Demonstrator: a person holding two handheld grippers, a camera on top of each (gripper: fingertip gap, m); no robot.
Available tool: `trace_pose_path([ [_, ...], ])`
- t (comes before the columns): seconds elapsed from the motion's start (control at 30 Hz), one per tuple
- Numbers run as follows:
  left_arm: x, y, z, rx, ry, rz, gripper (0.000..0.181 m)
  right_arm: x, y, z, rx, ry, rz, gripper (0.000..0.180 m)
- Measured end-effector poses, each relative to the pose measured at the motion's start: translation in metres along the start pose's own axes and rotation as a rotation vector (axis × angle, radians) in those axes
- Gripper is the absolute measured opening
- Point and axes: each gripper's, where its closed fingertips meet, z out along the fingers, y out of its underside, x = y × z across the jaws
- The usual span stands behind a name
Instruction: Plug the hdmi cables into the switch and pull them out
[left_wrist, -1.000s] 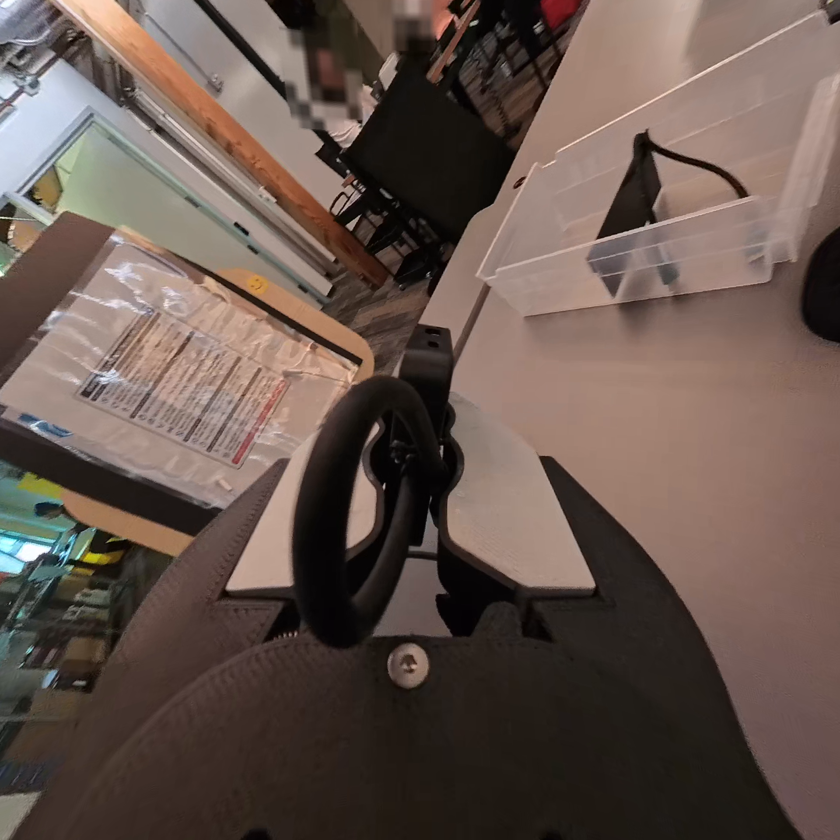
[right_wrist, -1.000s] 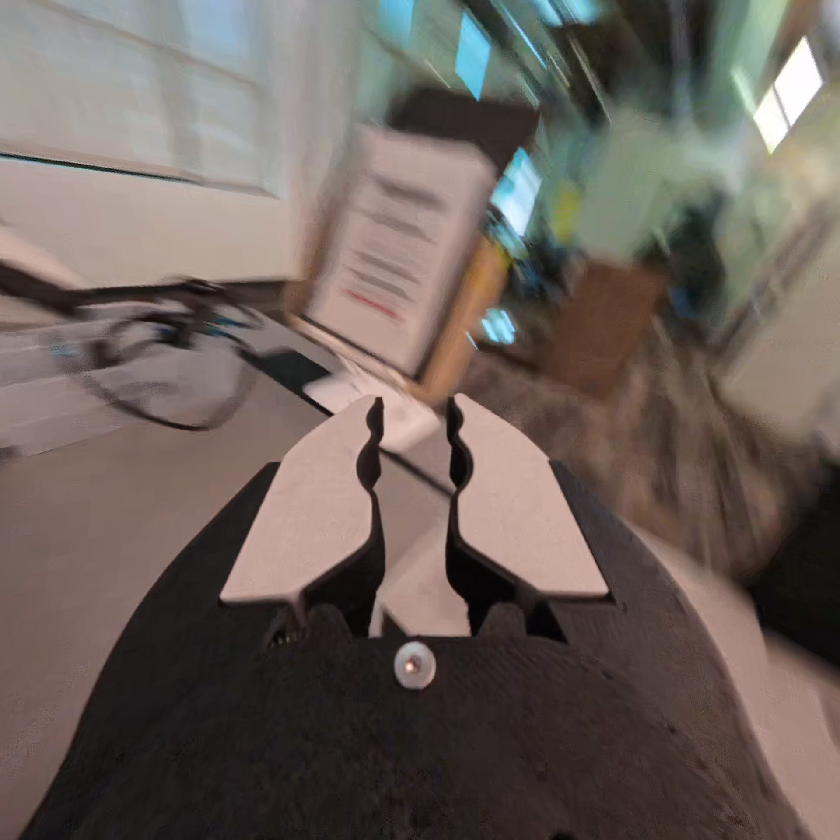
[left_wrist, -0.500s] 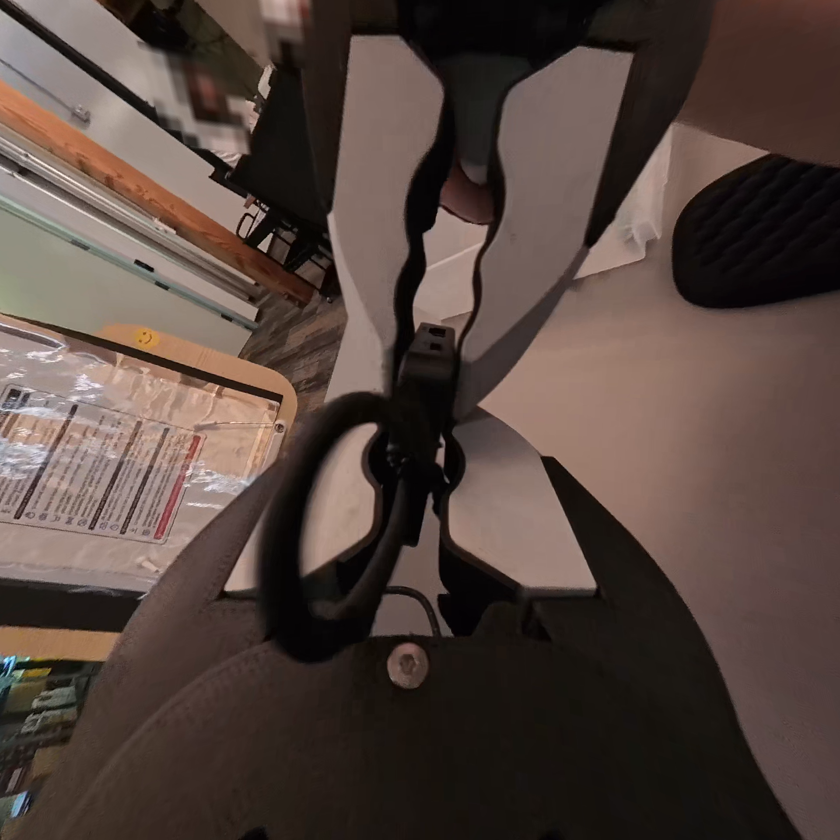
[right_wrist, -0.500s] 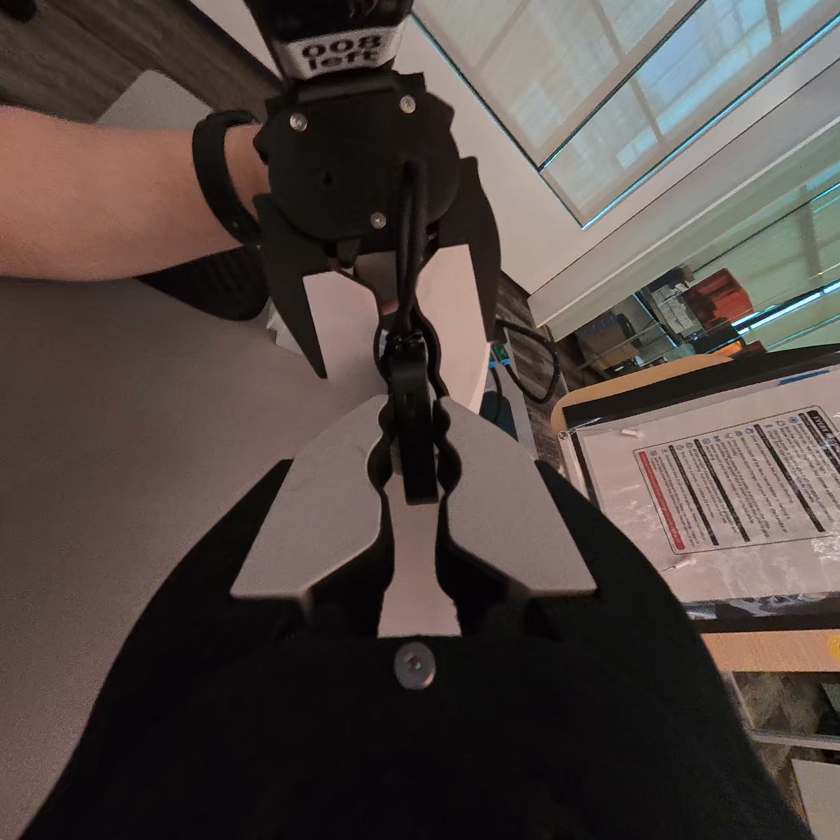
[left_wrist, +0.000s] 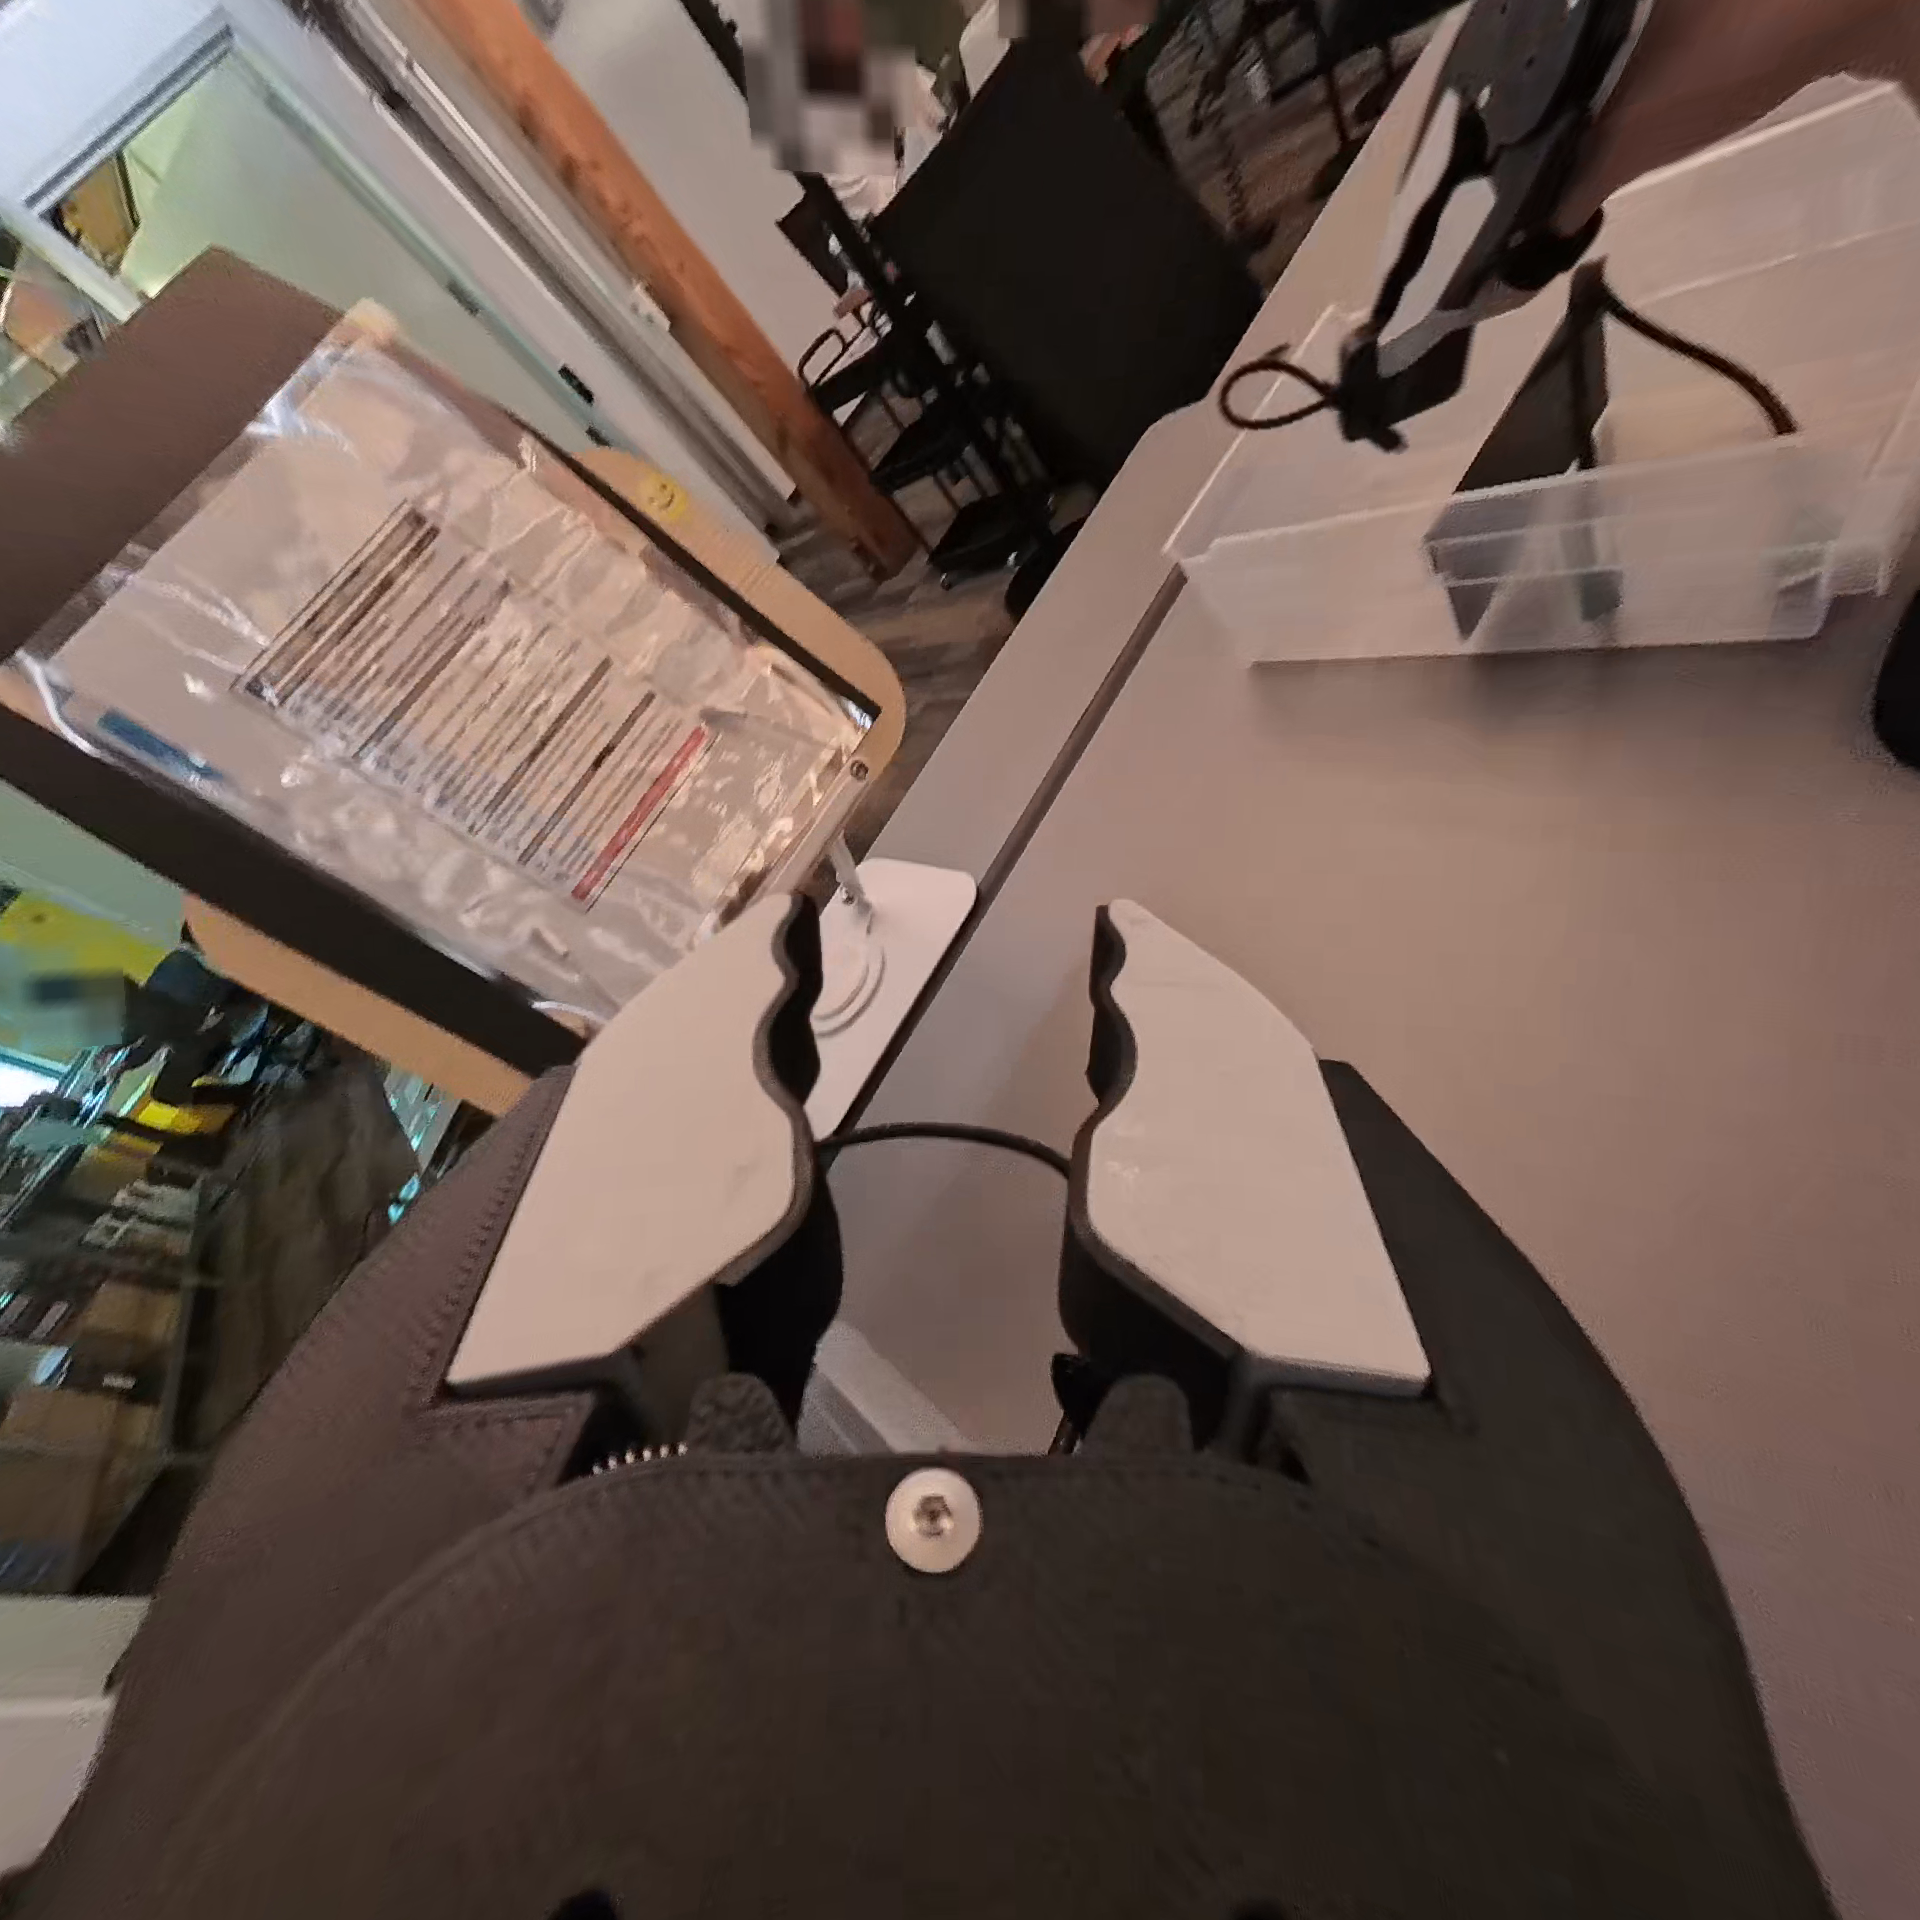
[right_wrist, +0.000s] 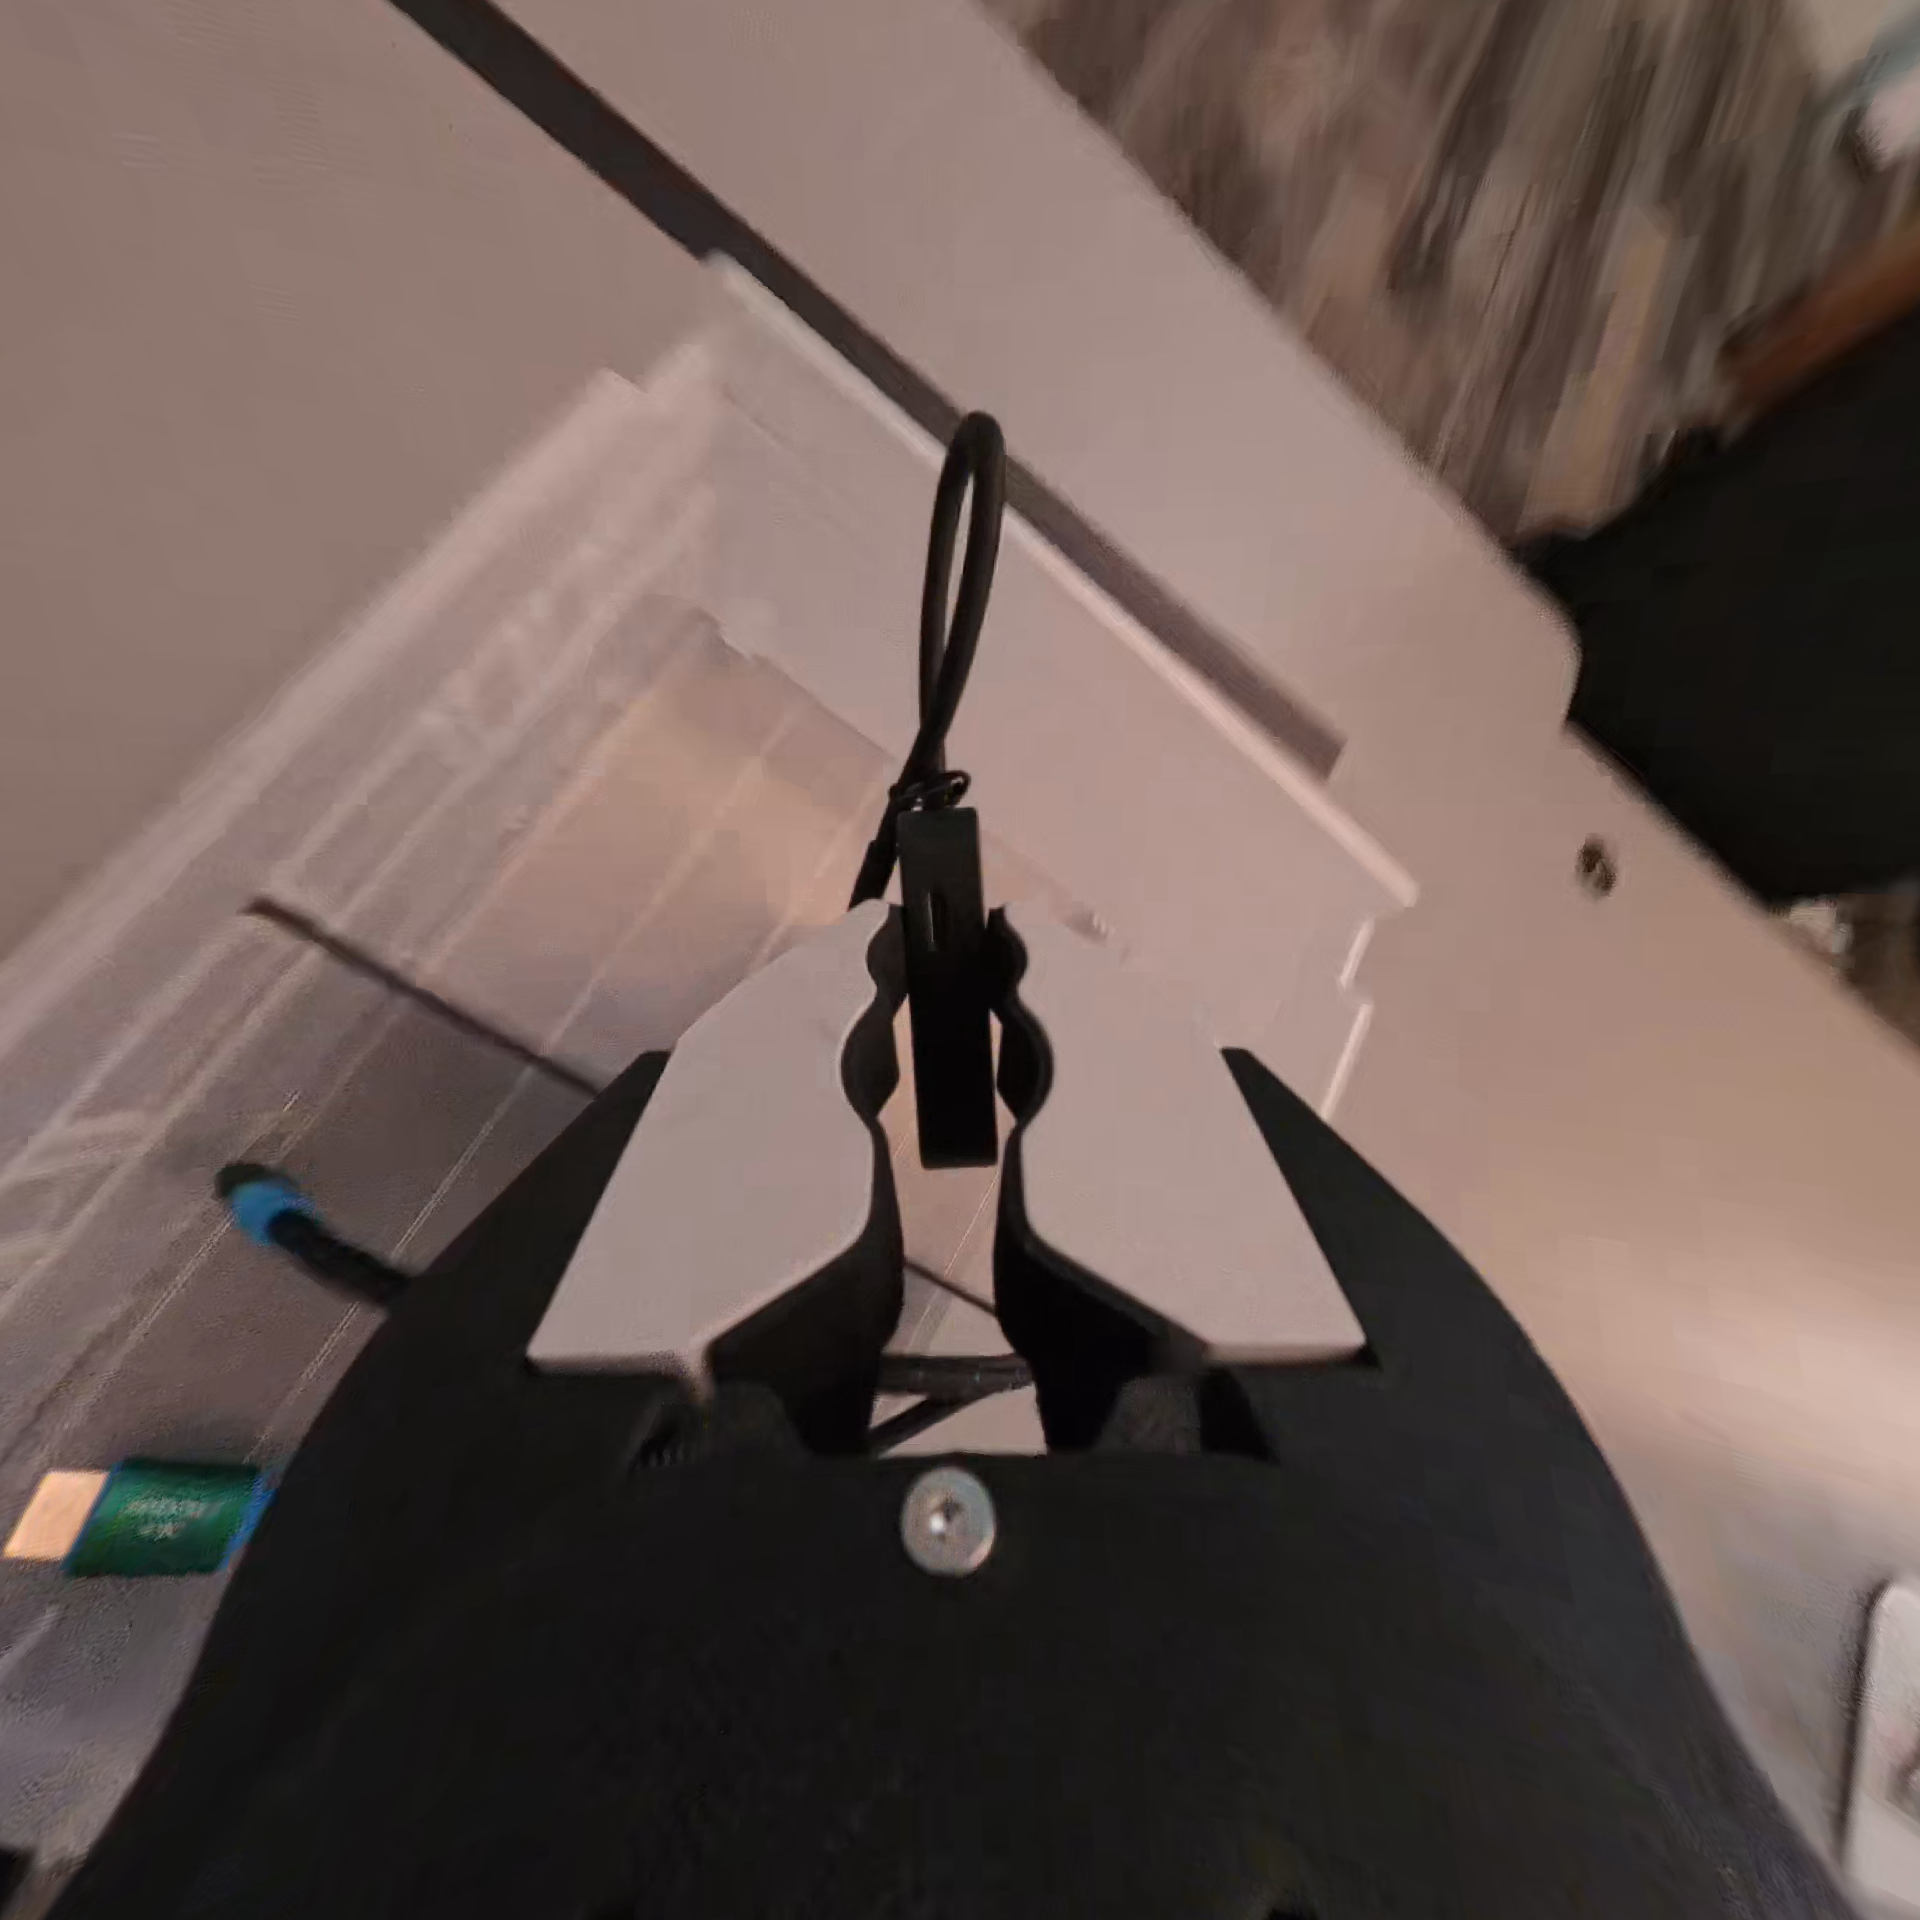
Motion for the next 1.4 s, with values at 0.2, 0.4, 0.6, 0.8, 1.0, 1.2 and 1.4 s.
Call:
trace_pose_path([
  [0.2, -0.011, 0.012, -0.003, -0.054, -0.041, -0.020, 0.047, 0.021, 0.040, 0.044, -0.277, 0.060, 0.171, 0.015],
  [0.4, -0.028, 0.027, -0.012, -0.101, -0.095, -0.060, 0.047, -0.002, 0.047, 0.056, -0.358, -0.050, 0.119, 0.018],
  [0.6, -0.061, 0.050, -0.043, -0.150, -0.227, -0.133, 0.049, -0.007, 0.027, 0.025, -0.273, -0.090, 0.175, 0.020],
  [0.8, -0.115, 0.126, -0.105, -0.319, -0.489, -0.377, 0.056, -0.004, -0.024, -0.044, 0.008, -0.030, 0.129, 0.031],
  [1.0, -0.130, 0.178, -0.123, -0.319, -0.526, -0.569, 0.060, -0.006, -0.116, -0.135, 0.538, 0.087, 0.134, 0.057],
  [1.2, -0.128, 0.211, -0.097, -0.392, -0.487, -0.558, 0.057, -0.043, -0.177, -0.224, 1.038, 0.125, 0.077, 0.060],
  [1.4, -0.132, 0.228, -0.082, -0.448, -0.520, -0.502, 0.050, -0.081, -0.199, -0.260, 1.260, 0.120, -0.028, 0.053],
])
